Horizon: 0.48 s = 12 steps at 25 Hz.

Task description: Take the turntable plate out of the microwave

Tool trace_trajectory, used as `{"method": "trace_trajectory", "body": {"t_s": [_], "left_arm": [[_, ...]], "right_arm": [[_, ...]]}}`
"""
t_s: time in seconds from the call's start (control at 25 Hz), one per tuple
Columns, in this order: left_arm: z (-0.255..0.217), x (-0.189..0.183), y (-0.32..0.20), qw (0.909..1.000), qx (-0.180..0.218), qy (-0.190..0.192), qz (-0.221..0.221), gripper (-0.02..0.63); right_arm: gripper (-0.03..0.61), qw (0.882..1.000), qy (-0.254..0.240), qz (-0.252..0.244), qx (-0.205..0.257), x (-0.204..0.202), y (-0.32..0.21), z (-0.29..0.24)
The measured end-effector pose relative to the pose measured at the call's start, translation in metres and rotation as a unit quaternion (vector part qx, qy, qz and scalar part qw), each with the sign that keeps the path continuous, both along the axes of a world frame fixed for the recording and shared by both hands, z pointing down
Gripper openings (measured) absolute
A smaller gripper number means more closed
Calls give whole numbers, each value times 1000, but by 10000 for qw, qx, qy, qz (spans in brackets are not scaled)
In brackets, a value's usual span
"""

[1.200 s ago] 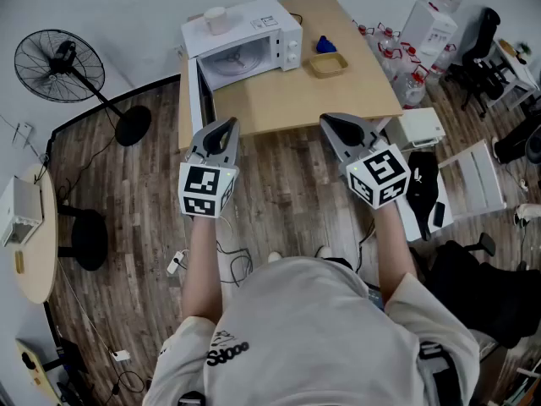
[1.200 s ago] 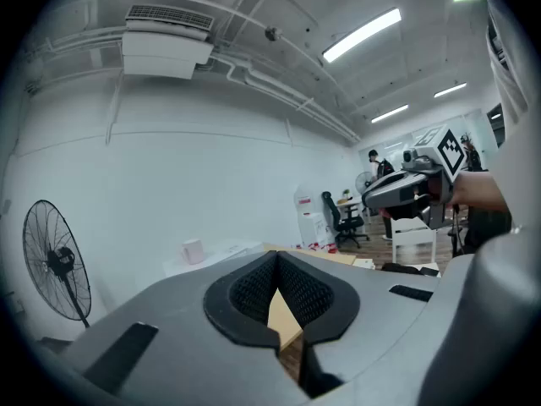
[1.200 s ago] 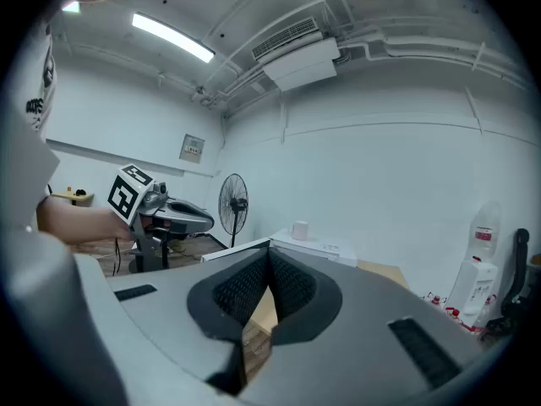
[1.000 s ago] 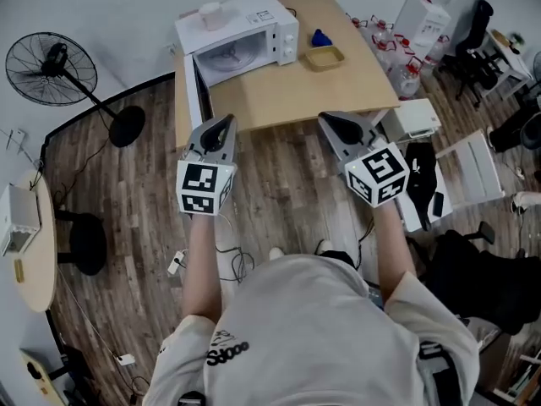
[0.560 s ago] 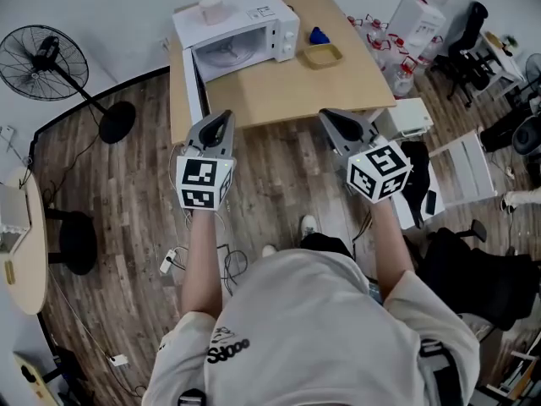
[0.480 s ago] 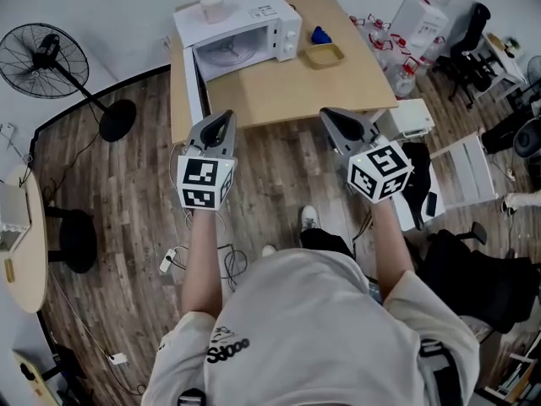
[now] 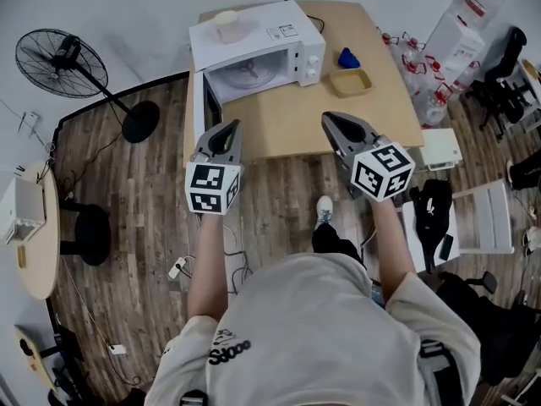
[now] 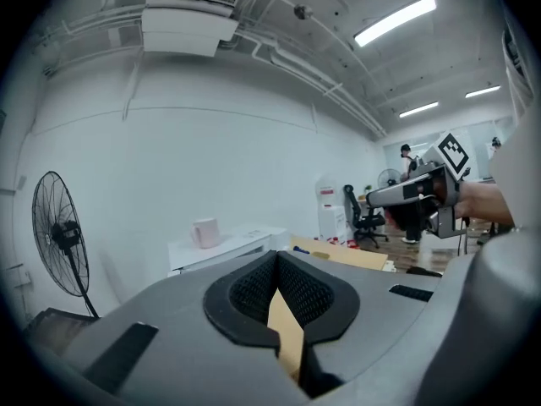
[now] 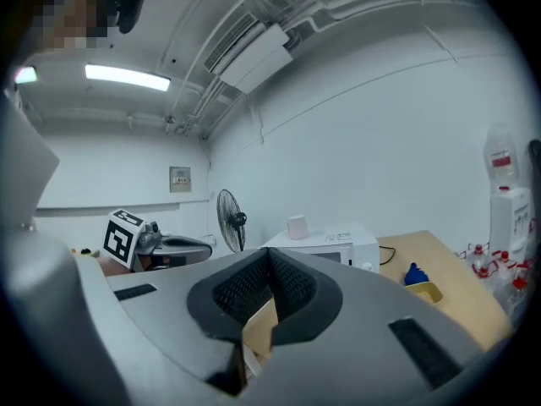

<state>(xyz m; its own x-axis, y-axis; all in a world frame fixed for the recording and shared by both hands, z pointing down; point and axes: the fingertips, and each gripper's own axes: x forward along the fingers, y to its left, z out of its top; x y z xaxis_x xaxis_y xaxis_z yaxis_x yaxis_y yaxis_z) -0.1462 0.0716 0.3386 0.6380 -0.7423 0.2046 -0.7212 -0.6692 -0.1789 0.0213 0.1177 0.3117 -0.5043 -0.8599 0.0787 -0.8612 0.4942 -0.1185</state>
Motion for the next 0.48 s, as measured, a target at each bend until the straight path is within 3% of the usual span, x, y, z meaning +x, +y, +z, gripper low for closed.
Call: {"method": "trace_trajectory", "body": {"t_s": [0.28,0.48], "left_arm": [[-16,42,-95,9978,8,7,-667,17],[-14,62,-147,9934,-183,6,-1128,17]], "right_arm": [[6,9988,113,-485,34,50,-121,-15],[6,9962,353,-771,-204,73,-189,-2]]}}
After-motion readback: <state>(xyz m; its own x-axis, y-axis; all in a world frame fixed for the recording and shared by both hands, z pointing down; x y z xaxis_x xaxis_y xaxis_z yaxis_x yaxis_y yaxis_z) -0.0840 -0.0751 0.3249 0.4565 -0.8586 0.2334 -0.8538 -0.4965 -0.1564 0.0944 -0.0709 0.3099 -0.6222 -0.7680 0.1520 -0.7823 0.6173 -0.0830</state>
